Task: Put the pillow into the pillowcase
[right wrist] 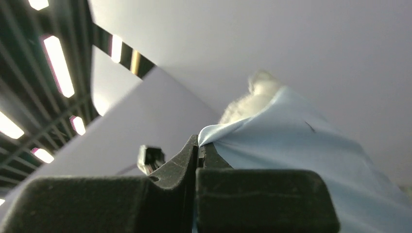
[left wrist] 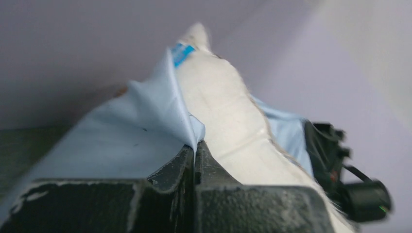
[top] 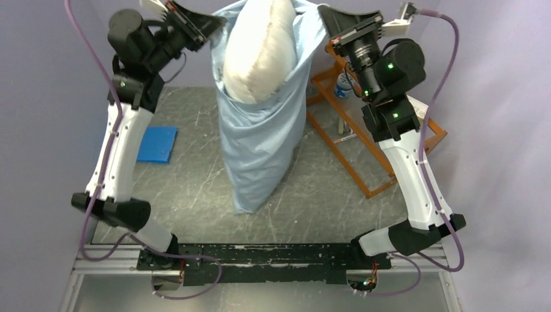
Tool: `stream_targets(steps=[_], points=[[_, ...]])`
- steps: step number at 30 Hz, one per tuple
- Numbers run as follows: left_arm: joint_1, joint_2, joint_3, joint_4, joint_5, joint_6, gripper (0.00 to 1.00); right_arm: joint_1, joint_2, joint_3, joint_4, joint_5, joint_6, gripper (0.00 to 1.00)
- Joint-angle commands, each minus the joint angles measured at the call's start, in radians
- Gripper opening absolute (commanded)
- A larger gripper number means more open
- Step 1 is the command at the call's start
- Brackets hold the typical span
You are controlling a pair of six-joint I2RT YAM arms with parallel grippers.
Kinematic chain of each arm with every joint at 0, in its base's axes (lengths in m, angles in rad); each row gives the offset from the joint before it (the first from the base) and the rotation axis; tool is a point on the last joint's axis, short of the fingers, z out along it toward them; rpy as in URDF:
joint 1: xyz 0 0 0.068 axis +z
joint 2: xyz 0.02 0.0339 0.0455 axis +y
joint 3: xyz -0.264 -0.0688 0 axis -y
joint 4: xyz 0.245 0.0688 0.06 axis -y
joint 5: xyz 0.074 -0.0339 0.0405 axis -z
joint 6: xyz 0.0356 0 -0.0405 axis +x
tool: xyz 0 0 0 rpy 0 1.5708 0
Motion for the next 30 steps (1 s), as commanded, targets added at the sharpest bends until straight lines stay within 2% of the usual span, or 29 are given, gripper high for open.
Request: stream_targets(steps=[1,3,6,8,11,14,16,17,19,21,23,25,26,28,30], points=[[-0.138,-0.211,-0.201,0.386,0.107,-0.175,0.05,-0.026,-0.007,0.055,0.244,0.068,0.138,0.0],[-0.165,-0.239,-0.19,0.297,0.062,-0.092,0.05,-0.025,0.019,0.087,0.255,-0.003,0.152,0.0],[-0.148,-0.23,-0.15,0.184,0.002,-0.002,0.05,-0.025,0.04,0.097,0.269,-0.114,0.211,0.0],[-0.101,-0.157,-0.049,0.082,-0.024,0.058,0.05,-0.016,0.041,0.073,0.31,-0.194,0.248,0.0],[0.008,-0.059,0.079,0.001,-0.044,0.085,0.05,0.072,0.091,0.135,0.276,-0.284,0.208,0.0],[0.147,-0.011,0.127,0.041,-0.021,0.015,0.05,0.213,0.18,0.221,0.192,-0.299,0.103,0.0],[0.225,0.011,0.138,0.111,0.02,-0.051,0.05,0.284,0.31,0.347,0.121,-0.34,0.05,0.0],[0.274,0.032,0.191,0.117,0.036,-0.074,0.05,0.305,0.38,0.425,0.1,-0.382,0.056,0.0],[0.38,0.072,0.269,0.133,0.078,-0.123,0.05,0.329,0.502,0.547,0.136,-0.474,0.111,0.0],[0.491,0.069,0.242,0.257,0.148,-0.268,0.05,0.336,0.561,0.583,0.225,-0.512,0.16,0.0],[0.552,0.072,0.242,0.407,0.181,-0.358,0.05,0.335,0.545,0.557,0.217,-0.476,0.13,0.0],[0.555,0.11,0.344,0.42,0.192,-0.366,0.05,0.328,0.475,0.435,0.259,-0.43,0.078,0.0],[0.541,0.116,0.358,0.441,0.204,-0.367,0.05,0.318,0.433,0.365,0.28,-0.408,0.064,0.0],[0.504,0.083,0.291,0.504,0.237,-0.369,0.05,0.288,0.35,0.197,0.302,-0.337,0.056,0.0],[0.42,0.046,0.253,0.461,0.233,-0.276,0.05,0.249,0.278,0.028,0.341,-0.282,0.057,0.0]])
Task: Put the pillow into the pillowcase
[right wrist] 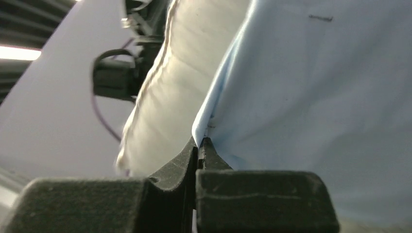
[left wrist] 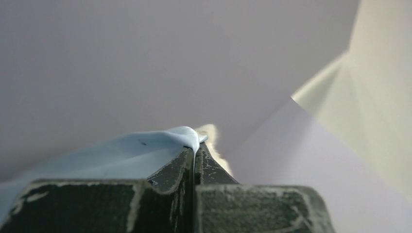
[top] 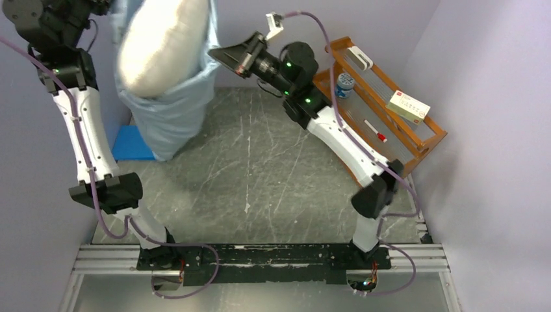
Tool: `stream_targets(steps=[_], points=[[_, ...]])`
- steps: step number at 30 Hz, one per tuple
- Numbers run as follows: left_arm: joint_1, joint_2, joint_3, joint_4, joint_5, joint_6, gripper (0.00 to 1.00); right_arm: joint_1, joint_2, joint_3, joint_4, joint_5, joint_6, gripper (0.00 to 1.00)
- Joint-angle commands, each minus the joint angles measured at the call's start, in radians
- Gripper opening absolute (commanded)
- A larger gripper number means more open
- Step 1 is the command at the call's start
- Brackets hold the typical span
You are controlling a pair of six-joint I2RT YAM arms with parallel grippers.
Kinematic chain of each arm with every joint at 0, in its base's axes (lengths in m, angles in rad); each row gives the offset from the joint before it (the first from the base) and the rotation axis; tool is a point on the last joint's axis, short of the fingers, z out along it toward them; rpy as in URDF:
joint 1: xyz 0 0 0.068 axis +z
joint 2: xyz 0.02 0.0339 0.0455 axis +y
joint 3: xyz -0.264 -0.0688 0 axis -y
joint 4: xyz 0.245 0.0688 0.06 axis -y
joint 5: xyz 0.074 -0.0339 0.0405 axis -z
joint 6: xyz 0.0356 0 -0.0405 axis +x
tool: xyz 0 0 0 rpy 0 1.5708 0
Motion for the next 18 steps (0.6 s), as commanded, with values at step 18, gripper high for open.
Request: stream_targets(steps=[18], points=[[-0.784,-0.259,-1.026,0.085,0.014,0.53,0.1,-0.213,-0.548,-1.238,-0.019,0.317,-0.289,0.0]])
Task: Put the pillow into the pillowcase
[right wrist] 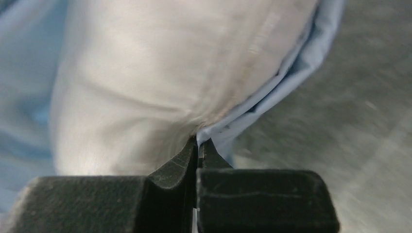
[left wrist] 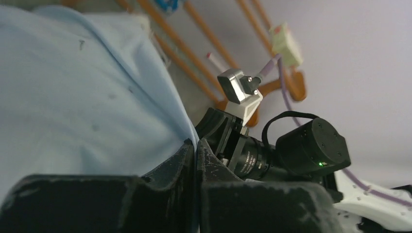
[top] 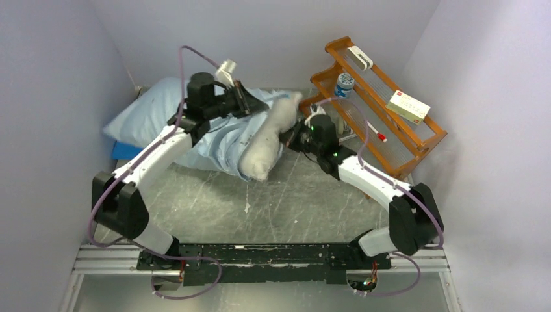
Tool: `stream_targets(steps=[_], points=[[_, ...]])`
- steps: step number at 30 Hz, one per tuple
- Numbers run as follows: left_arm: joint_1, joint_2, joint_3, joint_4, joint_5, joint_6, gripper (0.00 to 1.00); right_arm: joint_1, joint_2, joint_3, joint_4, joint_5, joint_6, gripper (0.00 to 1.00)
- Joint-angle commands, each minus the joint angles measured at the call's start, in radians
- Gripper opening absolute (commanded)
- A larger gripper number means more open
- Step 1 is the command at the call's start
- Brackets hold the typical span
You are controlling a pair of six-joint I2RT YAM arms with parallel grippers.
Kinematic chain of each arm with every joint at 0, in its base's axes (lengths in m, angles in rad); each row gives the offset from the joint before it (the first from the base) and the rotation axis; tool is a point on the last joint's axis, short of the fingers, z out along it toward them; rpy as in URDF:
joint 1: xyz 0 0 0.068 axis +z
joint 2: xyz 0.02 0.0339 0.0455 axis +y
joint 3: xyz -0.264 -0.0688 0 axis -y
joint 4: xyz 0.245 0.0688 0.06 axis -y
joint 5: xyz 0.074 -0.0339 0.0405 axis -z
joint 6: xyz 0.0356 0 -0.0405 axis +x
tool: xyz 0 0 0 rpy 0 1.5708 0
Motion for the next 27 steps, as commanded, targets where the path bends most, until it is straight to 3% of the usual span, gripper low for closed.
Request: stream_targets(steps=[1,4,6,10,12,16,21,23,27], points=[[-0.072,0.05,0.023,-0.028,0.087,0.142,0.1,-0.01,-0.137,-0.176,-0.035,0.149,-0.134,0.0],[-0.1,0.096,0.028,-0.031,0.131,0.157,0.16,-0.017,-0.177,-0.269,-0.029,0.171,-0.156,0.0],[-0.109,0.115,0.059,-0.085,0.127,0.2,0.3,-0.02,-0.191,-0.259,-0.075,0.216,-0.199,0.0],[-0.109,0.137,0.156,-0.228,0.09,0.288,0.53,-0.024,-0.256,-0.201,-0.269,0.303,-0.277,0.38],[-0.107,0.15,0.215,-0.337,0.046,0.349,0.64,-0.026,-0.306,-0.186,-0.34,0.306,-0.297,0.51],[-0.095,0.153,0.295,-0.52,-0.077,0.462,0.71,-0.026,-0.402,-0.186,-0.409,0.21,-0.284,0.62],[-0.029,0.109,0.27,-0.561,-0.113,0.502,0.78,-0.005,-0.481,-0.317,-0.245,-0.081,-0.093,0.69],[0.005,0.074,0.222,-0.551,-0.145,0.526,0.96,0.04,-0.483,-0.366,-0.184,-0.1,-0.001,0.72],[0.036,-0.009,0.127,-0.563,-0.334,0.609,0.97,0.148,-0.488,-0.476,0.0,-0.021,0.152,0.73]])
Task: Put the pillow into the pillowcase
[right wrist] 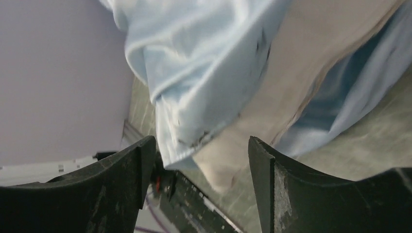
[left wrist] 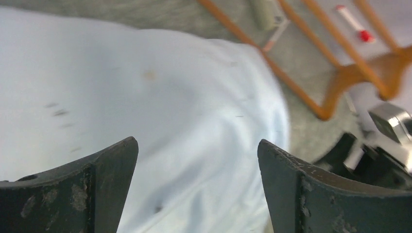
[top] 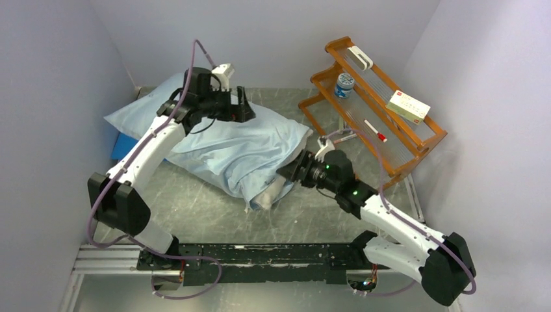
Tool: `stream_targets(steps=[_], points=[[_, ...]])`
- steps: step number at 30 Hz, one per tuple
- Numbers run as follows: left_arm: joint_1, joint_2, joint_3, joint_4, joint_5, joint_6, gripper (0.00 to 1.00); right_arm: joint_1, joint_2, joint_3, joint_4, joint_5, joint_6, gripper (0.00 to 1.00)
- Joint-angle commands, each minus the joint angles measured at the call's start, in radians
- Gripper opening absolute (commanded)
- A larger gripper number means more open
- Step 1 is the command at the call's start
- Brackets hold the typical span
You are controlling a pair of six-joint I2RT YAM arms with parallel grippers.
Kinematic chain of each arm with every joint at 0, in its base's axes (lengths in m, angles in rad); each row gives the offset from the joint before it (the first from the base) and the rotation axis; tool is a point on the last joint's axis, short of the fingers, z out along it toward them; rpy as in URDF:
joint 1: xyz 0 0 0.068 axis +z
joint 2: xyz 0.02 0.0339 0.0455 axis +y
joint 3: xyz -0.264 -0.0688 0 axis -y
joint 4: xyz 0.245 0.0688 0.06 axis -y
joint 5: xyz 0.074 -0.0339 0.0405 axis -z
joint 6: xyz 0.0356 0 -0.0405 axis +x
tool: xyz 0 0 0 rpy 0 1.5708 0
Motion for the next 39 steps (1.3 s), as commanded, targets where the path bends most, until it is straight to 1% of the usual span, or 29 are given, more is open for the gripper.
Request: stream_targets(steps=[1,3,5,9,12,13,15,20,25,29,31,33,36,37,38,39], points=[[0.027,-0.112,-0.086,-0.054,-0.228,0.126,0.97,0.102,-0.008,-0.106,0.205,0.023,0.217,0.73],[0.028,-0.153,-0.15,-0.051,-0.285,0.142,0.97,0.131,-0.017,-0.163,0.308,0.062,0.284,0.73],[0.028,-0.197,-0.218,-0.018,-0.299,0.129,0.97,0.146,-0.021,-0.205,0.364,0.084,0.336,0.72],[0.029,-0.237,-0.31,0.009,-0.356,0.103,0.97,0.184,-0.026,-0.232,0.345,0.162,0.403,0.71],[0.036,-0.235,-0.339,0.011,-0.385,0.087,0.97,0.204,-0.015,-0.254,0.393,0.185,0.43,0.71],[0.042,-0.236,-0.347,0.014,-0.417,0.071,0.97,0.207,-0.004,-0.254,0.407,0.182,0.432,0.71],[0.059,-0.244,-0.367,0.033,-0.43,0.021,0.97,0.216,0.028,-0.24,0.431,0.175,0.428,0.7],[0.071,-0.295,-0.426,0.096,-0.479,-0.06,0.97,0.243,0.115,-0.208,0.517,0.155,0.438,0.64],[0.072,-0.325,-0.448,0.117,-0.495,-0.071,0.97,0.28,0.16,-0.179,0.526,0.183,0.448,0.63],[0.072,-0.322,-0.455,0.114,-0.503,-0.064,0.97,0.318,0.193,-0.164,0.531,0.26,0.472,0.65],[0.072,-0.317,-0.46,0.115,-0.504,-0.064,0.97,0.347,0.214,-0.158,0.543,0.29,0.474,0.64],[0.072,-0.314,-0.464,0.118,-0.493,-0.066,0.97,0.361,0.241,-0.151,0.569,0.297,0.469,0.6],[0.072,-0.311,-0.471,0.126,-0.486,-0.07,0.97,0.373,0.276,-0.127,0.586,0.282,0.437,0.48],[0.072,-0.309,-0.473,0.128,-0.487,-0.069,0.97,0.376,0.278,-0.122,0.58,0.282,0.422,0.42],[0.072,-0.308,-0.473,0.129,-0.489,-0.068,0.97,0.378,0.274,-0.119,0.571,0.282,0.406,0.32],[0.072,-0.306,-0.472,0.128,-0.496,-0.067,0.97,0.38,0.265,-0.12,0.559,0.285,0.386,0.16]])
